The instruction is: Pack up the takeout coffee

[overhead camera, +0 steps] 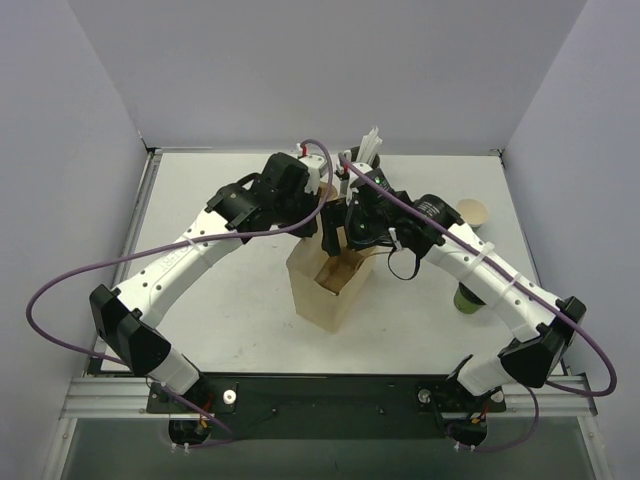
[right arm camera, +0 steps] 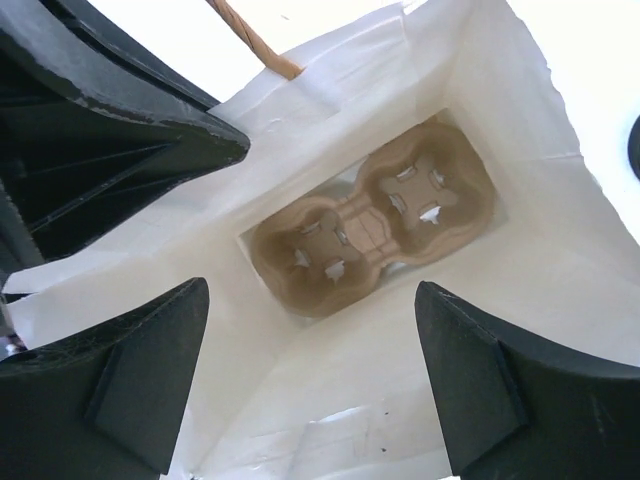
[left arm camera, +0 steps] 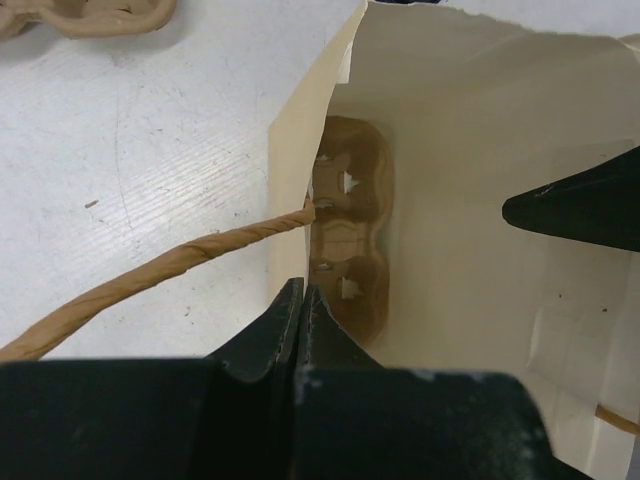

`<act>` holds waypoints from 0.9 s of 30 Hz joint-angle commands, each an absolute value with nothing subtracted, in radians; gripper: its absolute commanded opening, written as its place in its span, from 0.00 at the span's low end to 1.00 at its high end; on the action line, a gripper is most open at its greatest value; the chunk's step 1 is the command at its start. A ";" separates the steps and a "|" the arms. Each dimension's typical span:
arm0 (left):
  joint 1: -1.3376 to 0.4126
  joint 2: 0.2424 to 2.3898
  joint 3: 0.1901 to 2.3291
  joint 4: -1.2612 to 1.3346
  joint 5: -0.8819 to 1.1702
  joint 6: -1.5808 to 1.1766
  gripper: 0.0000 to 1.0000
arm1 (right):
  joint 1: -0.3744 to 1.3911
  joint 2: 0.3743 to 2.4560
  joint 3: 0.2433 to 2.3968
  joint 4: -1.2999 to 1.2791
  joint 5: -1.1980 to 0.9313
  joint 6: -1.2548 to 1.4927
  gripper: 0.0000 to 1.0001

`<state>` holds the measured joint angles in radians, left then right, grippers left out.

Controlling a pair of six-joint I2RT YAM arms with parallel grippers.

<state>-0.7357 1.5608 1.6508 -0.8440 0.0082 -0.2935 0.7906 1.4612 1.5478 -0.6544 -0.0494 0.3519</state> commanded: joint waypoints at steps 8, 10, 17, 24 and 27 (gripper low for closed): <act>-0.738 1.562 1.730 -0.896 0.008 -0.406 0.00 | 0.719 1.370 1.675 -0.724 -0.037 0.531 0.77; -0.738 1.560 1.736 -0.899 -0.026 -0.455 0.00 | 0.719 1.362 1.710 -0.745 -0.003 0.555 0.77; -0.749 1.513 1.666 -0.862 -0.104 -0.653 0.00 | 0.721 1.292 1.804 -0.827 0.173 0.636 0.73; -0.762 1.496 1.643 -0.847 -0.172 -0.732 0.00 | 0.773 1.276 1.838 -1.031 0.321 0.729 0.71; -0.772 1.512 1.664 -0.870 -0.187 -0.733 0.00 | 0.819 1.269 1.775 -1.054 0.322 0.781 0.70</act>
